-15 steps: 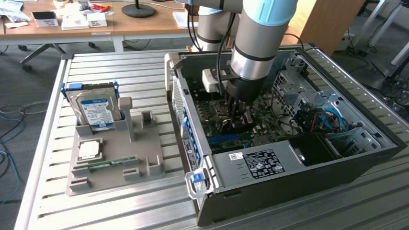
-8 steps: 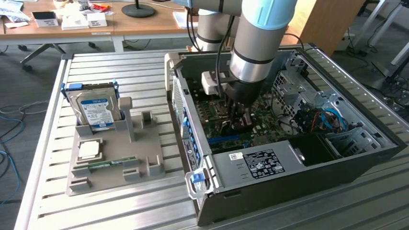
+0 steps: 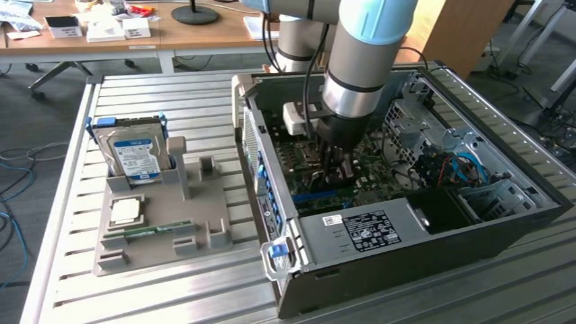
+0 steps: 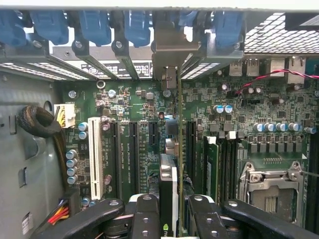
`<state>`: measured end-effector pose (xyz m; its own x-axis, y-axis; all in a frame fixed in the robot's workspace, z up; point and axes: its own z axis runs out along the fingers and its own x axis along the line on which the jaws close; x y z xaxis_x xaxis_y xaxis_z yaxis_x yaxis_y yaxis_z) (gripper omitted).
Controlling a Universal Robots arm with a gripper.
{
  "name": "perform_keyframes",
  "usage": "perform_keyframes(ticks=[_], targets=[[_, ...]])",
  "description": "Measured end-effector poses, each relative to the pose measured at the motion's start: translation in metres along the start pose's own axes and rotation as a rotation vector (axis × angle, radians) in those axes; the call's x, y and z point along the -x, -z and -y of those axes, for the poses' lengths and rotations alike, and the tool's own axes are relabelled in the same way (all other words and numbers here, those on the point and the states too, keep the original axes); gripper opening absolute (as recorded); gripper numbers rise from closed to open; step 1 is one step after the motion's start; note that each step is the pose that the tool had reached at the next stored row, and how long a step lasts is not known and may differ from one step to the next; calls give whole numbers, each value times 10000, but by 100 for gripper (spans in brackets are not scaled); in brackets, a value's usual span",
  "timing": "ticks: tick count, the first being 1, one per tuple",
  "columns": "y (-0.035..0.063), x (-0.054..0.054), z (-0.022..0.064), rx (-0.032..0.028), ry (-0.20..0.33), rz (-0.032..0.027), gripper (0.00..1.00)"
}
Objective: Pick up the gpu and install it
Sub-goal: 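Insert the gpu into the slot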
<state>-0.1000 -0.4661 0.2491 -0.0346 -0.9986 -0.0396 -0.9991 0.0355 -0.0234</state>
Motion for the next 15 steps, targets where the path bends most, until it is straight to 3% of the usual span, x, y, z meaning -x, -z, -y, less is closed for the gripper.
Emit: perform_keyframes(ticks=[10, 15], targets=[[-35, -2, -7, 1, 0, -1, 27], [-38, -2, -8, 1, -2, 44, 27]])
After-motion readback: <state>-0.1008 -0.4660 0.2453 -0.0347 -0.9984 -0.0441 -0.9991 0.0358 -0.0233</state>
